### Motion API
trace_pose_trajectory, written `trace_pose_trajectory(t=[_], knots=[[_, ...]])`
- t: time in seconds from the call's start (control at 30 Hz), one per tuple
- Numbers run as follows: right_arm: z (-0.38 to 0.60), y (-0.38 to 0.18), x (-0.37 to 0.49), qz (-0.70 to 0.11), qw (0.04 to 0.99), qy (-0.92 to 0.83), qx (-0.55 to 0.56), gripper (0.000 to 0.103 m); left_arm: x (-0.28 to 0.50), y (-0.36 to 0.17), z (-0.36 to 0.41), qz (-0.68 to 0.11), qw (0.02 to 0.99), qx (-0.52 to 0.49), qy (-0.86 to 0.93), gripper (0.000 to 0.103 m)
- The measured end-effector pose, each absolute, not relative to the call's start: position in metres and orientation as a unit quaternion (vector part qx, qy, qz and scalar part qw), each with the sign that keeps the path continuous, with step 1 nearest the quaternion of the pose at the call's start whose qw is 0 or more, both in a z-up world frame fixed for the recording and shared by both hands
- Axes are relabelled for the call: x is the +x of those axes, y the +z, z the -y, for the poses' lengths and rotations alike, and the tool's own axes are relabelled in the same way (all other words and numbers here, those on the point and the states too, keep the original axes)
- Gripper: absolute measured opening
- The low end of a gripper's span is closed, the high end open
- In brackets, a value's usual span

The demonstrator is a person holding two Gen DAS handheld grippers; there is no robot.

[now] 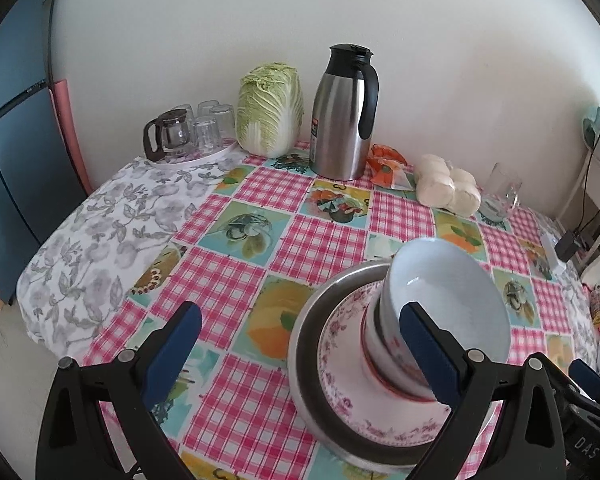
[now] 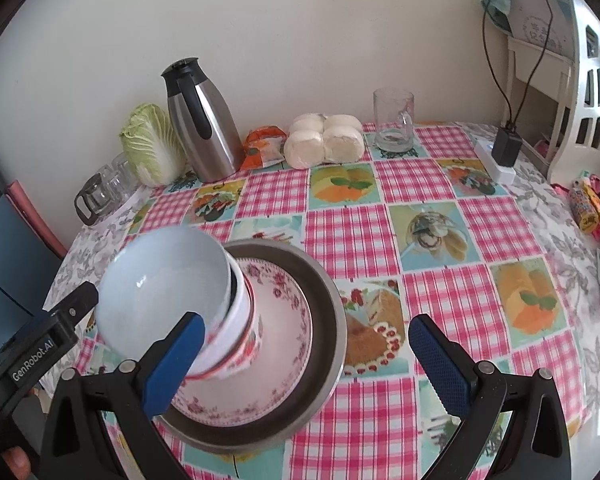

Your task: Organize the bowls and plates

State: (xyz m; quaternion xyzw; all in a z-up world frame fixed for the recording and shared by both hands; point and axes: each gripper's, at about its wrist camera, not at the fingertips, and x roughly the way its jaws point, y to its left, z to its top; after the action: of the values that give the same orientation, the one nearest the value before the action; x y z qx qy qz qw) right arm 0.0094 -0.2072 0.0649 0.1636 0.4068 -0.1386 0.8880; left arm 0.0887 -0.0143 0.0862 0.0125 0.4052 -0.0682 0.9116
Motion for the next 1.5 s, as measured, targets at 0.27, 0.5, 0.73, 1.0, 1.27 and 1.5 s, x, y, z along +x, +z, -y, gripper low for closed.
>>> trace_pose_trajectory(t=[0.27, 0.5, 0.73, 1.0, 1.27, 1.5], knots=[[0.199, 0.057, -0.015, -0.409, 0.888, -0.137, 0.160, 0.103, 0.071, 0.085, 0.001, -0.404, 0.913, 0.011, -0.064, 0.099], [0.195, 0.043, -0.030, -0.419, 0.884, -0.136, 0.159, 0.103, 0.058, 0.074, -0.008, -0.421, 0.905, 0.015, -0.063, 0.099], [0.194, 0.030, -0.043, -0.433, 0.876, -0.142, 0.158, 0.103, 0.046, 0.060, -0.007, -0.441, 0.894, 0.047, -0.063, 0.099], [0.194, 0.019, -0.052, -0.445, 0.869, -0.145, 0.160, 0.103, 0.037, 0.044, 0.004, -0.459, 0.880, 0.100, -0.067, 0.099], [0.196, 0.009, -0.061, -0.458, 0.861, -0.154, 0.160, 0.103, 0.033, 0.027, 0.008, -0.484, 0.862, 0.137, -0.063, 0.099], [0.196, 0.003, -0.066, -0.462, 0.858, -0.160, 0.159, 0.103, 0.034, 0.023, 0.004, -0.493, 0.858, 0.131, -0.061, 0.099]])
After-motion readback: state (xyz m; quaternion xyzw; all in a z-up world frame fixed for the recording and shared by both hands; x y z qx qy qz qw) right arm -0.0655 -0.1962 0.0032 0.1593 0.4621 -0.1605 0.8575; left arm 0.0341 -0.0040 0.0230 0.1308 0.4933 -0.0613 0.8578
